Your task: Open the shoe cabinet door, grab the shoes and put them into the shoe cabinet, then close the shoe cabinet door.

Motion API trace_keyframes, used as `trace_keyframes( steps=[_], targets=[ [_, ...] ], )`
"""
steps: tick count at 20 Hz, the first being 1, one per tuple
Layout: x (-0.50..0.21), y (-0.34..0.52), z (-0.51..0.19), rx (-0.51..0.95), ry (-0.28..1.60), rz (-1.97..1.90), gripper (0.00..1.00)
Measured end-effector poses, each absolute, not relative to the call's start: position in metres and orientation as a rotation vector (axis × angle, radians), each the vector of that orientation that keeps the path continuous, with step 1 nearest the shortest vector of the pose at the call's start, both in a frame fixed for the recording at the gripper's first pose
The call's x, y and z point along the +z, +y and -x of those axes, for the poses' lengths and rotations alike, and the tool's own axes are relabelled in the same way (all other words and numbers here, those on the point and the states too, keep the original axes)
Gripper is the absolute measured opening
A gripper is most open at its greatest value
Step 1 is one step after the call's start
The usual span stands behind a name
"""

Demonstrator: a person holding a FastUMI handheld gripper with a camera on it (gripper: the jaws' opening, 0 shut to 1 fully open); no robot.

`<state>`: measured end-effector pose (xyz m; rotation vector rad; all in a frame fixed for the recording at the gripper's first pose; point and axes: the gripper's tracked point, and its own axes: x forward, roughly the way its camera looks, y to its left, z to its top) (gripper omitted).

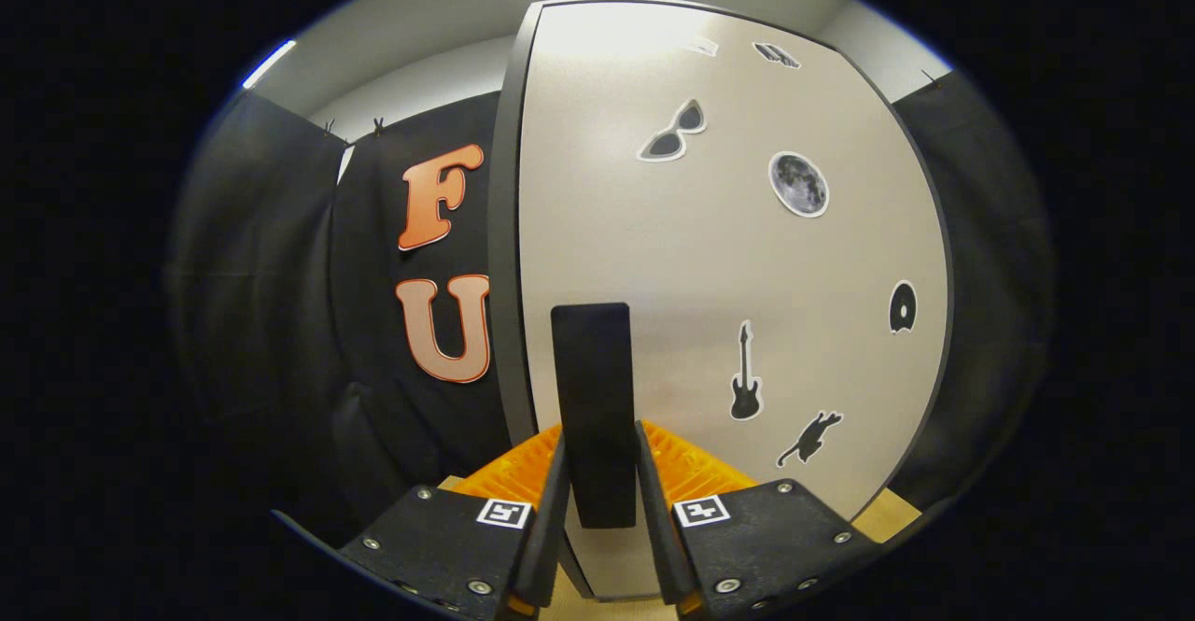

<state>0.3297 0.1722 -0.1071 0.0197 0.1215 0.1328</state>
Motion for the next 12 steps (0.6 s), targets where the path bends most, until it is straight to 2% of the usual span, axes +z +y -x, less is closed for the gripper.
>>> trace_keyframes(
  steps=[2, 8, 12],
  targets=[
    [-0.107, 0.172, -0.331, 0.119, 0.108, -0.004, 0.37],
    [-0.107, 0.171, -0.329, 0.119, 0.100, -0.010, 0.31],
    [-0.106, 0.170, -0.320, 0.136, 0.110, -0.017, 0.31]
  ],
)
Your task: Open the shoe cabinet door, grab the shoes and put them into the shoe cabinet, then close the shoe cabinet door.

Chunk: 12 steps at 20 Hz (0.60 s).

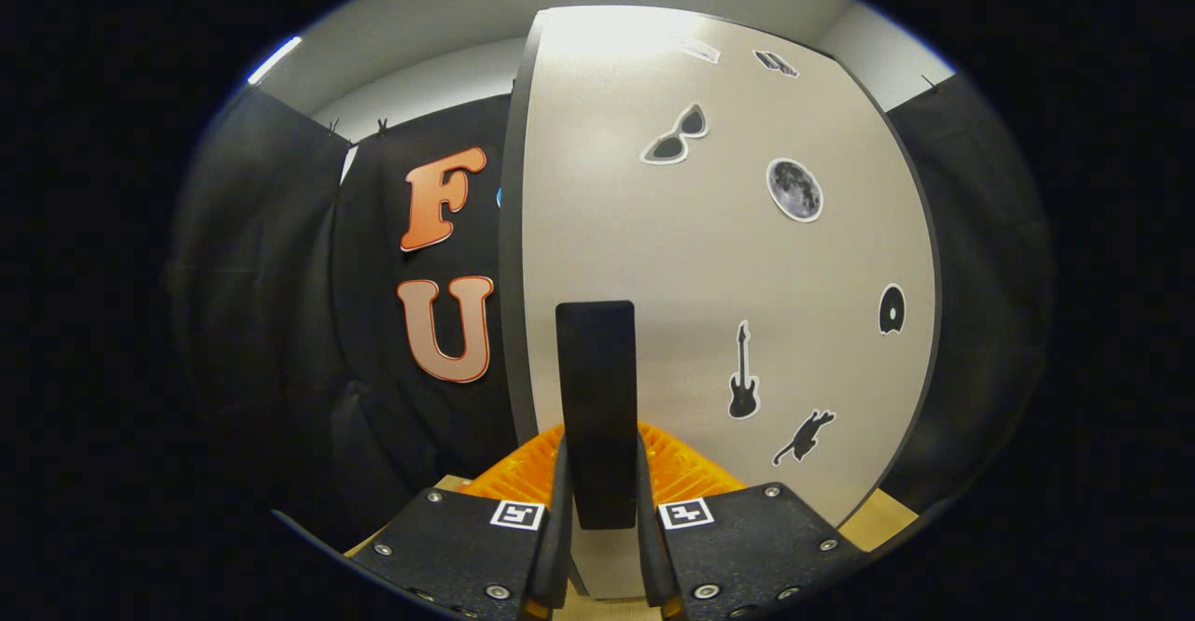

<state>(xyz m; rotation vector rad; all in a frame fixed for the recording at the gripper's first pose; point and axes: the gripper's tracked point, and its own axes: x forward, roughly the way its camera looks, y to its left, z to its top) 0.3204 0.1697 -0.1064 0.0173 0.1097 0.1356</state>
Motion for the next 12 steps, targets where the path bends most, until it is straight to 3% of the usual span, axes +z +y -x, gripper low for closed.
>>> trace_keyframes(
  steps=[12],
  targets=[
    [-0.092, 0.123, -0.239, 0.079, 0.115, 0.003, 0.29]
  ],
)
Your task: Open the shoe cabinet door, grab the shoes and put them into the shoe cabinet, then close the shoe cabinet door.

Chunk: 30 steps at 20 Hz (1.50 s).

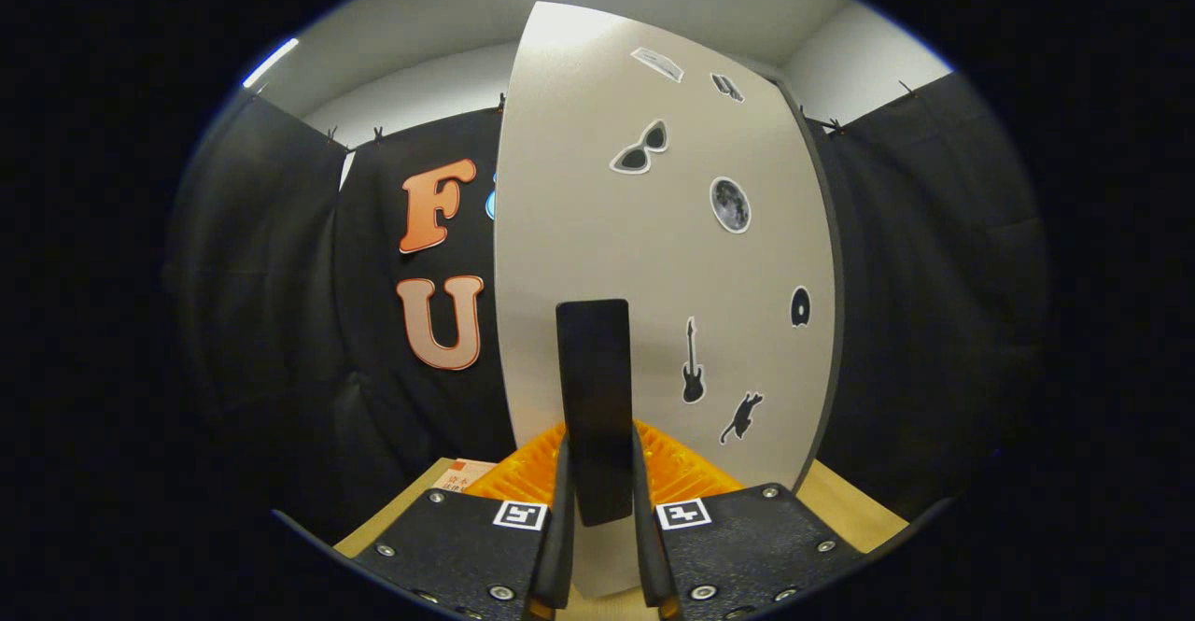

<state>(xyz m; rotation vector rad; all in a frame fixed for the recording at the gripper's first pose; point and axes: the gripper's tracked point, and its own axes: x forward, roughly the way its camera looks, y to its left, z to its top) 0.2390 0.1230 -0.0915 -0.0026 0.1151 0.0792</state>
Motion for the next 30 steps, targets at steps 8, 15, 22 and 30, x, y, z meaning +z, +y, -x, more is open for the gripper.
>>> trace_keyframes(
  steps=[8, 15, 22, 30],
  targets=[
    [-0.088, 0.086, -0.202, 0.117, 0.144, 0.008, 0.28],
    [-0.084, 0.044, -0.174, 0.250, 0.155, -0.019, 0.28],
    [-0.084, -0.010, -0.161, 0.300, 0.156, -0.068, 0.28],
    [-0.085, -0.086, -0.145, 0.231, 0.145, -0.074, 0.28]
  ],
)
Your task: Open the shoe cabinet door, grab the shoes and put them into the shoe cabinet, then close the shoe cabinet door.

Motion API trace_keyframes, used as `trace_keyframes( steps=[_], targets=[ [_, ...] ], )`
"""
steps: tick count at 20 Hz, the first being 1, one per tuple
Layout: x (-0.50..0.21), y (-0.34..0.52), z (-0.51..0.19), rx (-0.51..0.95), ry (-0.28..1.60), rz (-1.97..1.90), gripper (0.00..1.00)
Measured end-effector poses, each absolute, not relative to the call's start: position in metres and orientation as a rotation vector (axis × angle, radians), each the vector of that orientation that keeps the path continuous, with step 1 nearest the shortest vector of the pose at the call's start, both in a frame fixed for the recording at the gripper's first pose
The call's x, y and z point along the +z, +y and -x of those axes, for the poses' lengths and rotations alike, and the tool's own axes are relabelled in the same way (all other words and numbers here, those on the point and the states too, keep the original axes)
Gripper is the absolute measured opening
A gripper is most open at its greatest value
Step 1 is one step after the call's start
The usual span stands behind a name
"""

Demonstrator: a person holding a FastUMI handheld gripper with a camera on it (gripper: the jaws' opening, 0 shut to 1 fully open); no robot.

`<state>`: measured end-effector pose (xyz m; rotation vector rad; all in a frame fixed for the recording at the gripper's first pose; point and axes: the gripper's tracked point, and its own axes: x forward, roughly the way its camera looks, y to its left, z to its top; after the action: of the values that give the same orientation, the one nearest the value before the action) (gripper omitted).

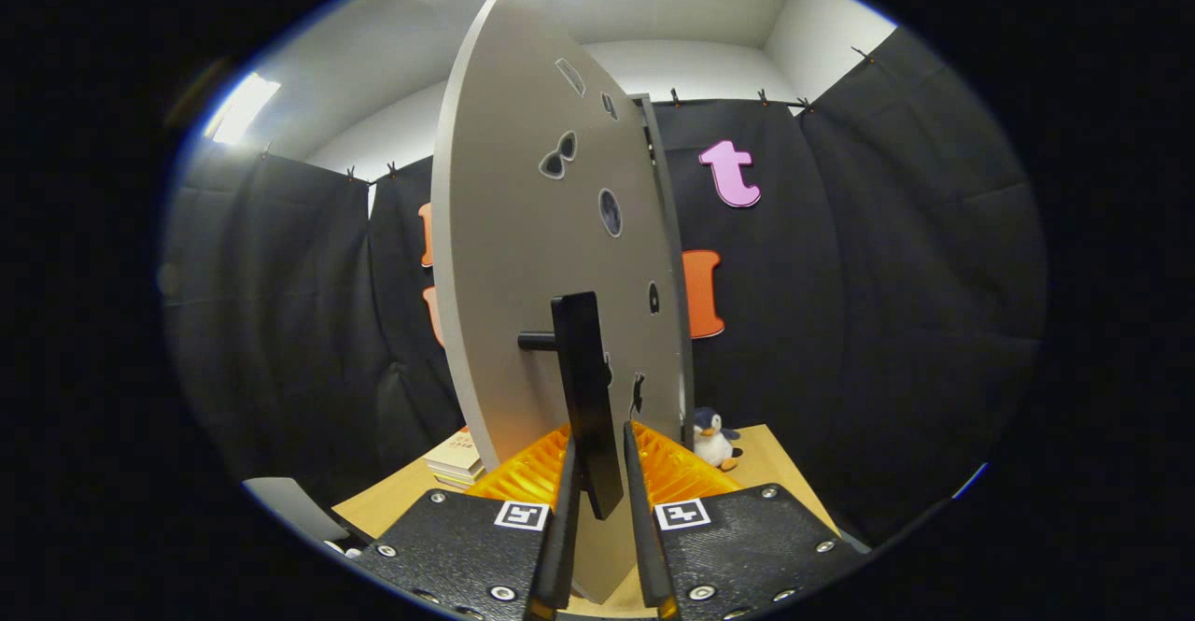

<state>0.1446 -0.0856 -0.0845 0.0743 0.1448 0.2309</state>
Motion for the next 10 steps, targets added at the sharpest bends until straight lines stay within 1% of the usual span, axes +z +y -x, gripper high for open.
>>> trace_keyframes(
  steps=[5, 8, 10],
  targets=[
    [-0.083, -0.136, -0.140, 0.134, 0.147, -0.029, 0.28],
    [-0.080, -0.176, -0.140, 0.027, 0.133, 0.017, 0.18],
    [-0.080, -0.189, -0.135, -0.004, 0.141, 0.015, 0.18]
  ],
)
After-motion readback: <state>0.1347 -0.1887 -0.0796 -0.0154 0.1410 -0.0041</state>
